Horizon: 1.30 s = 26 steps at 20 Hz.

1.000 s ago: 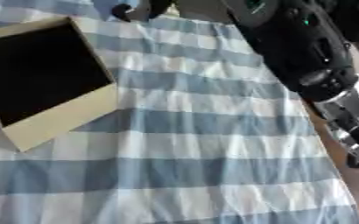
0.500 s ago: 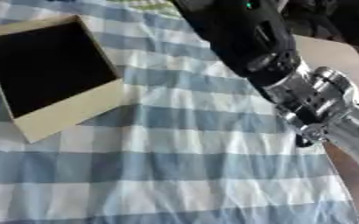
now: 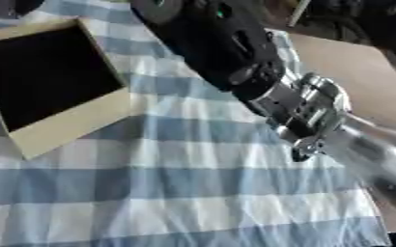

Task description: Pick up objects on the table and place them in the box.

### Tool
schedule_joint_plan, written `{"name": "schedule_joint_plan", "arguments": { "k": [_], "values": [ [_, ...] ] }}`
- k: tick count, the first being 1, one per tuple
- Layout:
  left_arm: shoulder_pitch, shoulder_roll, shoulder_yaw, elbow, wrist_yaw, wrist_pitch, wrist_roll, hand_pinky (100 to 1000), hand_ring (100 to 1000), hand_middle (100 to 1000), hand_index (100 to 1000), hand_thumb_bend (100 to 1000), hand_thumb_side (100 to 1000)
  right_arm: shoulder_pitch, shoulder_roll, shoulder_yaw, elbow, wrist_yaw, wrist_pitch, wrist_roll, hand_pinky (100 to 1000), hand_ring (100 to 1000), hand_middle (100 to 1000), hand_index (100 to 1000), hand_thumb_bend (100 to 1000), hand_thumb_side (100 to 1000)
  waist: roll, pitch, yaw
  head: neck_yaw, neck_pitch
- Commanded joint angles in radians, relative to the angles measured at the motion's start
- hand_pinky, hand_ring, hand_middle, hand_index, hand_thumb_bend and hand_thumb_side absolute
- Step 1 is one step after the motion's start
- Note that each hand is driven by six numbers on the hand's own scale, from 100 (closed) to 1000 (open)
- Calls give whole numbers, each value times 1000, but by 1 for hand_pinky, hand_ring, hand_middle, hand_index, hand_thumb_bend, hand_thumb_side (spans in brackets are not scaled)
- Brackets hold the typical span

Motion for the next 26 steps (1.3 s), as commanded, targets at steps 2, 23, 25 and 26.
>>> {"name": "schedule_joint_plan", "arguments": {
  "k": [2, 23, 25, 26],
  "values": [
    [-19, 6, 1, -16, 7, -9, 0, 779, 789, 729, 813, 549, 709, -6, 17, -1, 32, 18, -3, -26, 784, 696, 415, 637, 100, 100, 15, -21, 9, -18, 0],
    [-2, -8, 9, -16, -9, -1, -2, 776, 790, 728, 812, 546, 715, 51, 68, 10, 153, 99, -44, -84, 767, 692, 420, 640, 100, 100, -2, 0, 27, -23, -9],
    [-2, -8, 8, -16, -10, 1, -2, 776, 790, 728, 812, 546, 717, 46, 59, 7, 139, 95, -36, -86, 764, 692, 421, 640, 100, 100, -2, -1, 24, -23, -8],
    [-2, -8, 7, -16, -10, 2, -4, 776, 790, 728, 812, 546, 718, 40, 54, 2, 132, 89, -30, -89, 762, 692, 420, 641, 100, 100, -2, -1, 22, -24, -7]
  ]
}}
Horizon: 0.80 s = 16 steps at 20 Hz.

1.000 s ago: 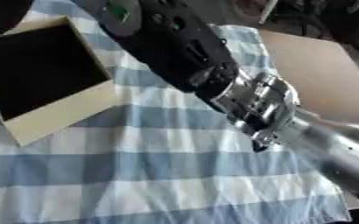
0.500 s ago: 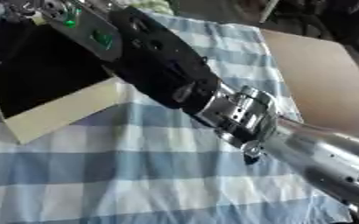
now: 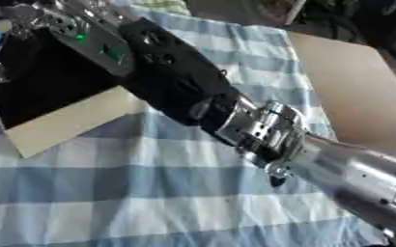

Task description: Pick up objects on the table and place them in the box.

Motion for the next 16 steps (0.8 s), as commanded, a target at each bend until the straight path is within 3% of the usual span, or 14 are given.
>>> {"name": "schedule_joint_plan", "arguments": {
  "k": [1, 8, 16],
  "values": [
    [-5, 11, 6, -16, -4, 5, -3, 776, 790, 729, 812, 547, 719, -36, -39, -16, -37, -14, 14, -8, 762, 693, 420, 641, 100, 100, 17, -15, -4, 0, -5],
    [-2, 18, 8, -16, -9, 6, -6, 775, 790, 728, 812, 548, 719, -68, -102, -57, -83, -85, 87, -29, 764, 692, 419, 640, 100, 100, 22, -15, -23, 14, -11],
    [7, 16, 11, -16, -20, 7, -1, 774, 790, 728, 812, 546, 721, -2, -139, -39, -66, -23, 57, -12, 762, 691, 422, 638, 100, 100, 24, 0, -28, 16, -23]
  ]
}}
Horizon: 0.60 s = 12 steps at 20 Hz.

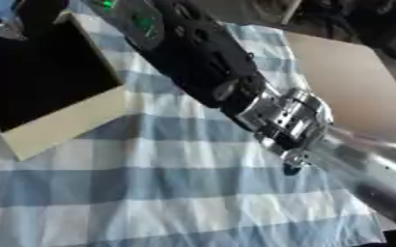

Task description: Pick up objects on the table and place them in the box.

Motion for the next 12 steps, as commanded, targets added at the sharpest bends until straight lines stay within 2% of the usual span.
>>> {"name": "schedule_joint_plan", "arguments": {
  "k": [1, 9, 12],
  "values": [
    [-1, 19, 10, -16, -9, 1, 5, 774, 790, 728, 812, 546, 722, -4, -38, -7, -3, 24, -10, 0, 763, 691, 424, 637, 100, 100, 24, -13, -2, 0, -15],
    [0, 16, 4, -16, -13, 4, -1, 772, 790, 727, 812, 546, 723, 14, -47, -22, 38, 68, -13, -8, 762, 694, 428, 638, 100, 100, 28, -3, -8, 6, -20],
    [1, 14, 4, -16, -13, 4, -1, 772, 790, 727, 811, 546, 723, 19, -48, -16, 46, 82, -29, 7, 768, 697, 434, 637, 100, 100, 28, -2, -9, 8, -23]
  ]
}}
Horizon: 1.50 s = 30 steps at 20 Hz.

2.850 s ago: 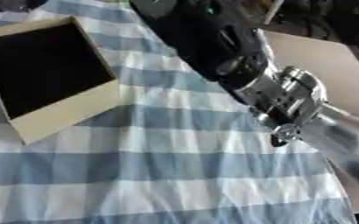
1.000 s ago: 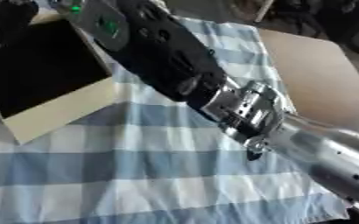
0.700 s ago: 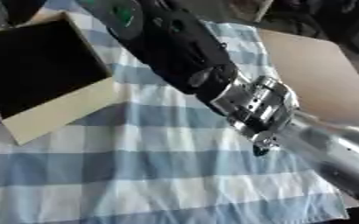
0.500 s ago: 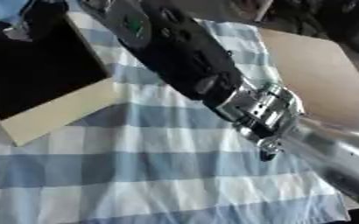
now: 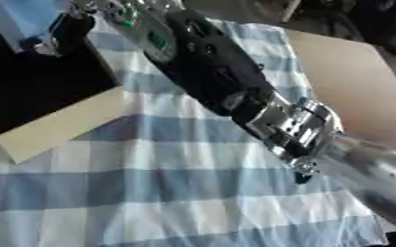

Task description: Pick up objects on the table and place them in the box.

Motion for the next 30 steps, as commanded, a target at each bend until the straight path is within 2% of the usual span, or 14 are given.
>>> {"name": "schedule_joint_plan", "arguments": {
  "k": [1, 8, 10, 11, 12, 13, 16, 17, 19, 24, 27, 30],
  "values": [
    [-6, 17, 5, -16, -4, 0, -2, 772, 790, 727, 811, 546, 723, -11, -31, -7, -1, 25, -22, 17, 771, 698, 438, 637, 100, 100, 22, -17, -2, 2, -13],
    [-6, 15, 5, -16, -4, -1, -1, 770, 789, 726, 810, 546, 723, 3, -28, 6, 11, 87, -75, 93, 790, 727, 492, 655, 100, 100, 20, -15, 4, -3, -11],
    [-6, 13, 5, -16, -3, 0, -1, 770, 789, 726, 810, 546, 723, 7, -27, 8, 18, 109, -88, 114, 795, 737, 516, 671, 100, 133, 19, -14, 5, -5, -10],
    [-6, 13, 5, -16, -3, 0, 0, 769, 789, 726, 810, 547, 722, 8, -25, 8, 20, 119, -94, 123, 801, 750, 542, 685, 100, 179, 18, -14, 5, -5, -10],
    [-6, 13, 5, -16, -3, 1, 0, 769, 789, 726, 810, 546, 723, 10, -24, 7, 23, 126, -98, 131, 817, 784, 605, 724, 100, 279, 18, -13, 5, -4, -10],
    [-6, 13, 5, -16, -3, 1, 0, 769, 789, 725, 810, 546, 723, 10, -23, 8, 27, 131, -103, 146, 826, 802, 637, 749, 116, 319, 18, -13, 5, -4, -9],
    [-6, 13, 5, -16, -2, 3, -1, 769, 789, 729, 810, 547, 723, 5, -24, 4, 22, 146, -120, 190, 907, 928, 827, 892, 316, 542, 19, -14, 4, -4, -6],
    [-6, 13, 5, -16, -1, 4, -1, 769, 789, 730, 811, 547, 723, 1, -26, 1, 16, 158, -125, 202, 934, 962, 865, 936, 367, 577, 19, -15, 3, -4, -6],
    [-6, 13, 4, -16, 0, 4, -1, 769, 789, 731, 810, 547, 723, -9, -31, -9, -2, 197, -128, 212, 961, 993, 901, 966, 438, 590, 21, -17, 3, -3, -5],
    [-4, 14, 5, -16, 2, 5, -1, 768, 789, 731, 810, 549, 722, -30, -40, -31, -36, 241, -123, 194, 956, 985, 894, 961, 445, 559, 22, -21, 0, -3, -1],
    [-3, 15, 5, -16, 1, 5, -1, 768, 789, 732, 810, 550, 722, -40, -53, -37, -65, 219, -121, 195, 943, 973, 886, 956, 413, 551, 23, -23, -3, -1, 0],
    [0, 16, 7, -16, 1, 5, 1, 767, 788, 731, 810, 550, 722, -46, -67, -49, -105, 172, -102, 192, 918, 952, 865, 938, 312, 546, 25, -25, -6, -2, 2]
  ]
}}
